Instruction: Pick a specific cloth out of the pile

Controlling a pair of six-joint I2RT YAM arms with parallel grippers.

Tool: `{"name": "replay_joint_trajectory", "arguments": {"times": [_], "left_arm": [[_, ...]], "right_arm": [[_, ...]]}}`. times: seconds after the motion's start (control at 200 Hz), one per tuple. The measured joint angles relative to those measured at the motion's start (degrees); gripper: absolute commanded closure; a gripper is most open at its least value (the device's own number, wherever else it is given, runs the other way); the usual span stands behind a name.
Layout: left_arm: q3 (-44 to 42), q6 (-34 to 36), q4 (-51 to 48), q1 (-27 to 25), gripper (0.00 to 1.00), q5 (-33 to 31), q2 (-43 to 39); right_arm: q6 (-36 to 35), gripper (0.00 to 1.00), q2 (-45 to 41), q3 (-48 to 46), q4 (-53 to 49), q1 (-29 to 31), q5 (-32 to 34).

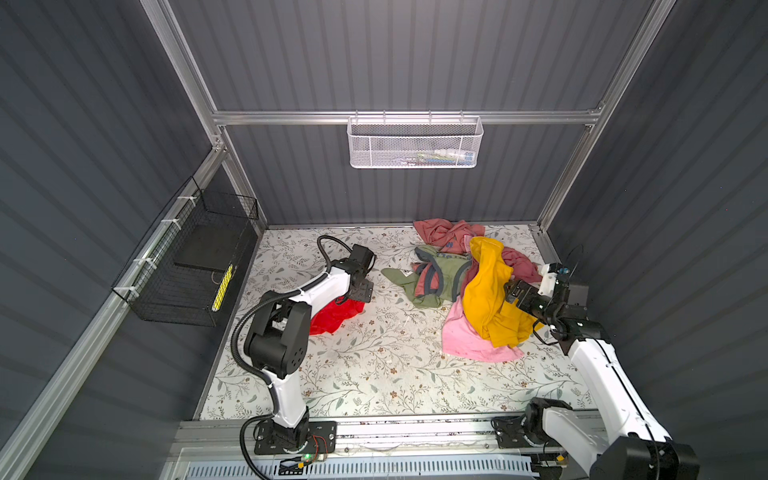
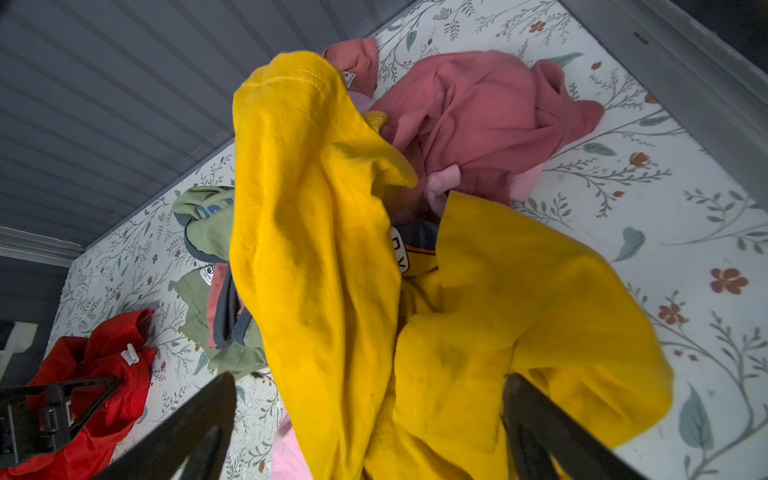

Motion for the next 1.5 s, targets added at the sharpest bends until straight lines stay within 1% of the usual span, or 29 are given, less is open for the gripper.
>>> {"name": "replay_joint_trajectory", "arguments": {"times": [0.07,0.145,0.19,0.245,0.33,0.38,0.44,0.55,0.69,0.821,0.986,1.171,1.366,1.501], "left_arm": [[0.92,-0.04,0.13,0.31,0.05,0.09,2.36],[1.11,-0.09,0.52,0.52,0.11,0.5,3.89],[1.16,-0.22,1.03,0.85,0.16,0.74,4.42],[1.16,-0.24,1.64,1.51,0.26,1.22,4.7],[1.18,-0.83,2.54,2.78,0.42,2.47,4.81],[1.16,-0.46,2.95,3.39,0.55,3.06,4.85],[1.14,-0.55,3.56,3.85,0.74,4.22,4.85],[0.55,-0.15,5.07,4.39,1.0,6.16,4.61],[-1.14,0.09,6.16,4.72,1.0,7.56,2.82],[-2.73,1.75,5.95,4.76,1.0,7.32,0.2],[-4.13,6.56,6.16,4.74,1.0,4.7,-5.66],[-4.24,14.84,9.66,4.76,1.0,1.4,-11.06],[-3.67,23.5,13.09,5.64,1.0,0.15,-9.42],[-0.92,25.64,13.51,5.84,1.0,1.14,-5.92]], "right_arm": [[-0.26,0.01,-0.02,0.04,-0.24,0.0,0.24],[-0.39,0.01,-0.07,0.11,-0.7,0.0,0.5],[-0.55,0.01,-0.15,0.13,-0.96,0.0,0.63],[-0.76,0.01,-0.2,0.13,-1.16,0.0,0.81],[-0.96,0.01,-0.28,0.15,-1.51,0.0,1.03],[-1.09,0.01,-0.28,0.15,-1.64,0.0,1.05],[-1.2,0.01,-0.28,0.15,-1.88,0.0,1.05],[-1.22,0.01,-0.28,0.15,-1.97,0.0,1.05],[-1.25,0.01,-1.18,0.15,-1.95,0.02,1.03],[-1.27,0.02,-3.34,0.15,-1.49,0.42,1.03],[-1.33,0.02,-5.03,0.15,-0.33,1.77,1.05],[-1.79,0.02,-4.98,0.17,0.02,3.89,1.99],[-2.49,0.02,-4.68,1.25,0.33,5.95,3.19],[-2.67,0.02,-4.59,1.77,0.52,6.99,3.98]]}}
